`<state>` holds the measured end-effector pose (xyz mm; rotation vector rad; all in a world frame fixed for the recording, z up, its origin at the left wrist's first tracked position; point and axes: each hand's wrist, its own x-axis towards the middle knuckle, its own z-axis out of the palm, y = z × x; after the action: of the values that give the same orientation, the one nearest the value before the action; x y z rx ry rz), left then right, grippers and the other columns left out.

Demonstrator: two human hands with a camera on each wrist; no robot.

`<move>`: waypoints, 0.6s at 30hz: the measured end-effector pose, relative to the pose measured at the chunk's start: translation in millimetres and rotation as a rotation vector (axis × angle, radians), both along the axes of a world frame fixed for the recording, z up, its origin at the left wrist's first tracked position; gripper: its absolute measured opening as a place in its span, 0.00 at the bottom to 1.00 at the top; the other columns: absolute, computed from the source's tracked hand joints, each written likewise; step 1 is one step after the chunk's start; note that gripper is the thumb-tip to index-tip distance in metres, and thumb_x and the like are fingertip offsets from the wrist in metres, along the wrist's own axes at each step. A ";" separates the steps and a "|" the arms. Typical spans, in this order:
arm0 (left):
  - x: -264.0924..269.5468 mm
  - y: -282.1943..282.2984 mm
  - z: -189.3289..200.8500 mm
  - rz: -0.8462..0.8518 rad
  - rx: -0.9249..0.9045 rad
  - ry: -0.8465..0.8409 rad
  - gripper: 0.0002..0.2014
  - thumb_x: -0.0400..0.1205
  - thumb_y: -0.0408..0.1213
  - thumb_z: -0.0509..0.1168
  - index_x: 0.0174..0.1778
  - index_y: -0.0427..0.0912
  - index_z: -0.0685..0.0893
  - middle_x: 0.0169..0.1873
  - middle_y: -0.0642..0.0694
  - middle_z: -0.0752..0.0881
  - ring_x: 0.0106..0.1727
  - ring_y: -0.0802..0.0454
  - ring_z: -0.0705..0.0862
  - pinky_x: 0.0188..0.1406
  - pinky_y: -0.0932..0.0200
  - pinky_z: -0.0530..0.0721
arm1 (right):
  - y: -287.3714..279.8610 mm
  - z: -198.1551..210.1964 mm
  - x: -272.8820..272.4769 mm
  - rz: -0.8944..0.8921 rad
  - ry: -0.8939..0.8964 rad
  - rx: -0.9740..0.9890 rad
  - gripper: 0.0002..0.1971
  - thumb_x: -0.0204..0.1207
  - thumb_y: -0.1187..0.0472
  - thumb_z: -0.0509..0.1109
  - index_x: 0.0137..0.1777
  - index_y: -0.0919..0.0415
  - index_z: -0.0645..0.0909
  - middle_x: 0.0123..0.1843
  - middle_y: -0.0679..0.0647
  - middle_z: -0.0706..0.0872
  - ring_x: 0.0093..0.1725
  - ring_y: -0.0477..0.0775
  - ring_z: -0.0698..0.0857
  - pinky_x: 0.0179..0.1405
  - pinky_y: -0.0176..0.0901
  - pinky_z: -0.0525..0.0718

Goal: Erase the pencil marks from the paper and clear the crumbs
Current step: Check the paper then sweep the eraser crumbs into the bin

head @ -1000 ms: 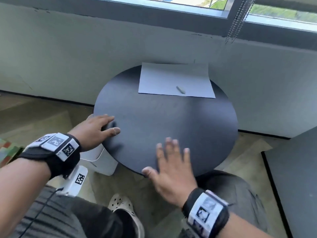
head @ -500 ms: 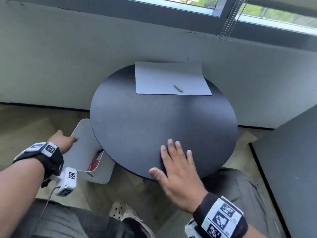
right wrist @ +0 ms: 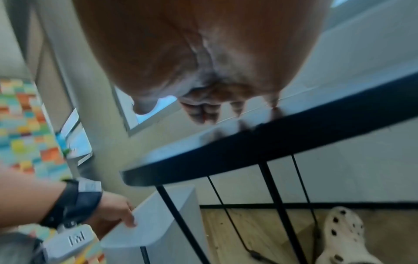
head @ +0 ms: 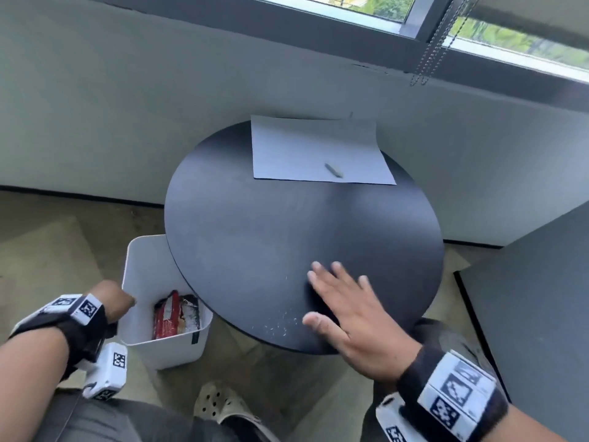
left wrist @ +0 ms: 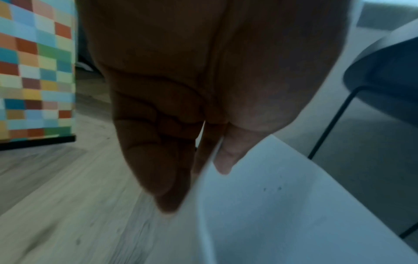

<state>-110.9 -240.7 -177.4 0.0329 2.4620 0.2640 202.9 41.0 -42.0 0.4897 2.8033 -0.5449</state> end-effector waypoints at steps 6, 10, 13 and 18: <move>15.7 9.1 49.7 -0.238 -0.081 0.048 0.11 0.79 0.41 0.71 0.42 0.34 0.88 0.36 0.40 0.89 0.38 0.43 0.89 0.31 0.60 0.80 | 51.0 -16.1 25.3 -0.609 -0.005 0.119 0.49 0.70 0.25 0.32 0.86 0.54 0.44 0.88 0.54 0.40 0.85 0.55 0.37 0.82 0.65 0.41; 36.0 17.0 70.4 -0.248 -0.001 0.008 0.12 0.80 0.38 0.71 0.44 0.31 0.90 0.39 0.36 0.91 0.37 0.41 0.90 0.37 0.52 0.89 | -9.7 -26.6 19.2 -0.462 -0.029 0.209 0.47 0.74 0.26 0.31 0.86 0.56 0.43 0.87 0.60 0.37 0.84 0.62 0.35 0.81 0.68 0.38; 51.9 17.7 77.4 -0.250 0.041 -0.025 0.12 0.81 0.38 0.71 0.47 0.30 0.90 0.42 0.34 0.92 0.41 0.37 0.92 0.38 0.49 0.90 | -75.5 -21.7 9.8 -0.246 0.022 0.138 0.46 0.74 0.25 0.29 0.86 0.54 0.37 0.85 0.59 0.28 0.81 0.60 0.24 0.79 0.67 0.31; 82.1 18.0 88.3 -0.265 0.081 -0.075 0.11 0.79 0.41 0.70 0.47 0.34 0.91 0.41 0.40 0.92 0.40 0.44 0.92 0.41 0.52 0.90 | -108.6 -1.3 -6.3 0.078 0.217 -0.216 0.44 0.79 0.29 0.48 0.86 0.52 0.36 0.86 0.47 0.31 0.82 0.40 0.28 0.83 0.48 0.33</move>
<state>-28.8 -222.7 -89.1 0.3737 2.3395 0.2433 196.6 -67.6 -43.3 0.2919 2.9012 -0.9210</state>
